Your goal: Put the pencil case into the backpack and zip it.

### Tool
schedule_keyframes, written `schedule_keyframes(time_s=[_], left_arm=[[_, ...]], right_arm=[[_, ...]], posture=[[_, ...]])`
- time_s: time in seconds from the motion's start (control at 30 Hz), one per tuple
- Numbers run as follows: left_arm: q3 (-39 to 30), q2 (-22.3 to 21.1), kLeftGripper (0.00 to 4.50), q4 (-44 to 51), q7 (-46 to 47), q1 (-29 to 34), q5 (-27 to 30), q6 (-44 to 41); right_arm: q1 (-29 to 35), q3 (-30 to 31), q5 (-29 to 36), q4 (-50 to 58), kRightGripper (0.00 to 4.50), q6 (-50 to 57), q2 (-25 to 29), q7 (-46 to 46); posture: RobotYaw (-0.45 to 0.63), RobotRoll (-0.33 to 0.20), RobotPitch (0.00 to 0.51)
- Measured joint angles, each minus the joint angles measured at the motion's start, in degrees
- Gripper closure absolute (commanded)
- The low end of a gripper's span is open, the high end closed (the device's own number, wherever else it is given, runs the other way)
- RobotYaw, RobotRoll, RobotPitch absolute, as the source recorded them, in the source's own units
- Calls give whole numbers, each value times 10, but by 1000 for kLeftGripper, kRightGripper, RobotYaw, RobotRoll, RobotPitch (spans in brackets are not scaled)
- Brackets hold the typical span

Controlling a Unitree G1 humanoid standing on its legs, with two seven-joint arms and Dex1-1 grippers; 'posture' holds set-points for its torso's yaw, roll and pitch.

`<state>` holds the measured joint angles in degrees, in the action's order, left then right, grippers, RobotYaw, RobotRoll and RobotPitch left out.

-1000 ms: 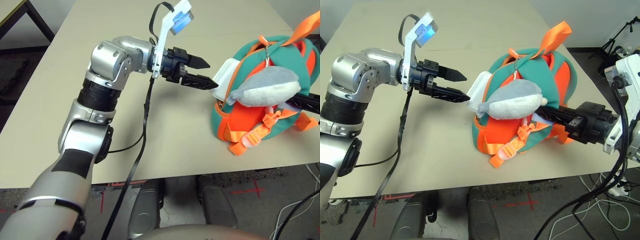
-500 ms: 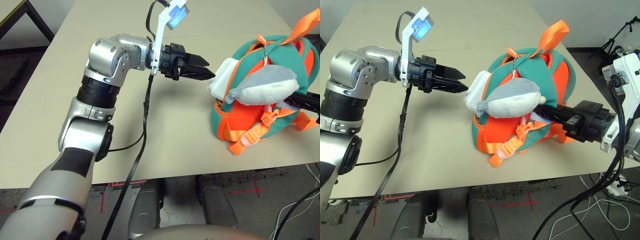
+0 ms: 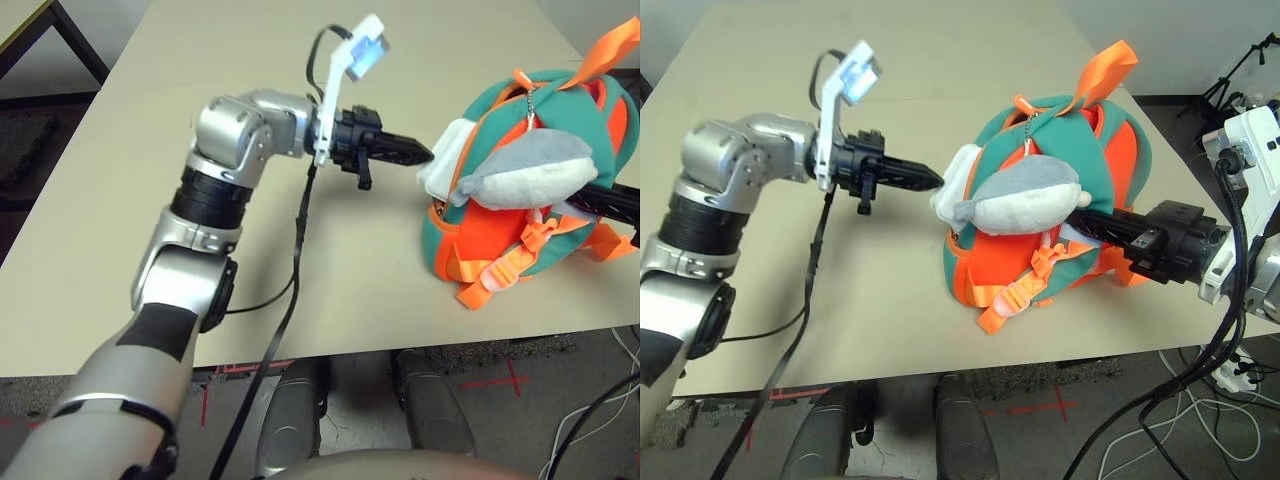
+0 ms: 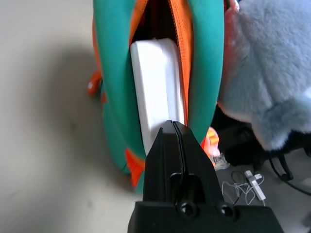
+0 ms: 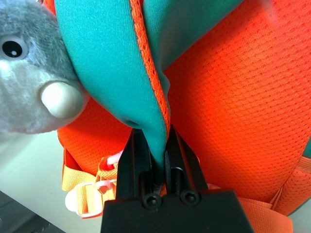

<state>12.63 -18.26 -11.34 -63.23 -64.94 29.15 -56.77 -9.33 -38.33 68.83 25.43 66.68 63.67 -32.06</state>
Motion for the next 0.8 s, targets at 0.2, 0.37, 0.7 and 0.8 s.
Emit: schedule_keyframes(time_s=[0.2, 0.37, 0.7, 0.8], left_arm=[[3, 43, 4500, -67, 24, -4, -27, 48], [6, 76, 4500, -122, 28, -27, -52, 97], [-17, -18, 3882, -40, -29, -53, -40, 88], [-27, -46, 2905, 11, -41, -68, -25, 73]], right_arm=[[-5, 9, -2, -1, 4445, -4, -1, 0], [-8, 12, -8, -2, 4445, -11, -4, 0], [-13, 19, -13, -6, 4445, -13, -4, -6], [-20, 27, -17, -13, 4445, -15, -4, -9]], posture=[[-14, 0, 196], [-16, 0, 194], [13, 0, 196], [23, 0, 195]])
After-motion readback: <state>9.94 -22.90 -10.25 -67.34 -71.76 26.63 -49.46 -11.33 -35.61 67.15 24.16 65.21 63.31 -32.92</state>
